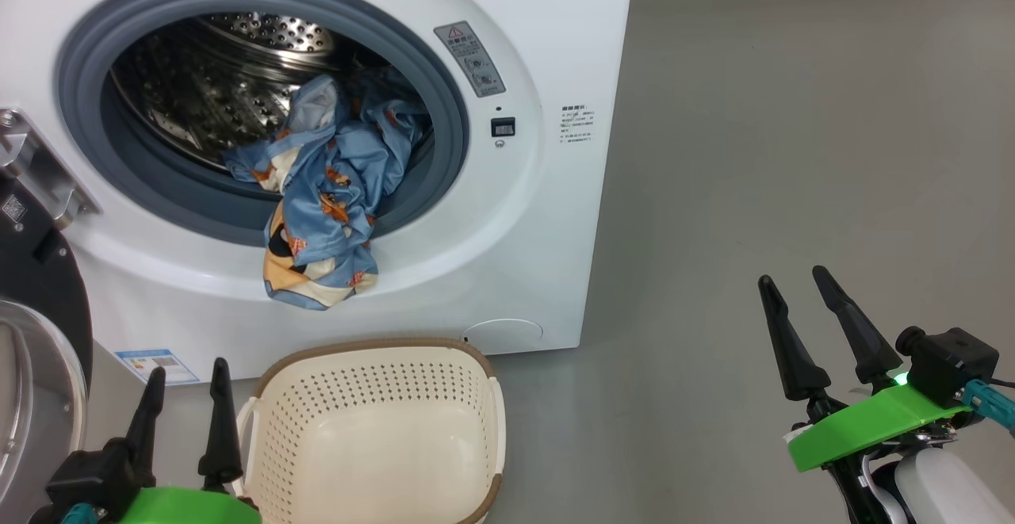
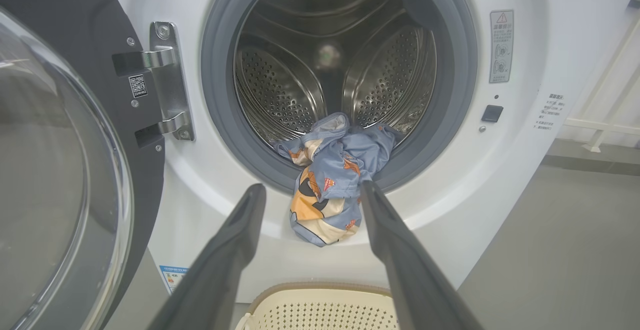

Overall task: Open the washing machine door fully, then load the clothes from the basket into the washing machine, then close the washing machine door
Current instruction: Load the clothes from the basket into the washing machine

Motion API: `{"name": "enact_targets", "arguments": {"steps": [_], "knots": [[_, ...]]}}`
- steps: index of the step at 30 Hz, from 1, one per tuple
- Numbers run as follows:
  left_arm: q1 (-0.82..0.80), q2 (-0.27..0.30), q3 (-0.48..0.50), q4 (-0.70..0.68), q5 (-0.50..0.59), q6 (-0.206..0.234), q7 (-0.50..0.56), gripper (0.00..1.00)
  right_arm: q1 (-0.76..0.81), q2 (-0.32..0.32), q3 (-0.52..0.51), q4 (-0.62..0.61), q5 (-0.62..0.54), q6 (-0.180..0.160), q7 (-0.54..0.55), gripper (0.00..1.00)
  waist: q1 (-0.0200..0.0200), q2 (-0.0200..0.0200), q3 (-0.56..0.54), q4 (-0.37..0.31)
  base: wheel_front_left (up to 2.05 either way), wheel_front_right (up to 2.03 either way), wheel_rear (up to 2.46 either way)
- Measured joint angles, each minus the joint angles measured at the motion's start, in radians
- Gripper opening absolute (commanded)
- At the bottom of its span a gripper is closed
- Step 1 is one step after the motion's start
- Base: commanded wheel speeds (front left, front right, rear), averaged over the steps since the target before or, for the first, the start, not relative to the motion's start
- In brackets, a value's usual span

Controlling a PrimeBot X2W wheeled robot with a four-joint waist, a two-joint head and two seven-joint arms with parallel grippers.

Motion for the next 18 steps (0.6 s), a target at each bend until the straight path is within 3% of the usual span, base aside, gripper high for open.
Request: {"name": "enact_targets", "arguments": {"steps": [18], "knots": [[-0.013,-0.010,0.009,0.002,0.022,-0.013,0.000,1.00,-0.002,-0.010,0.025,0.001,0.000,0.000,0.000,1.00,0.0000,0.0000,0.013,-0.012,0.00,0.00,0.00]]}}
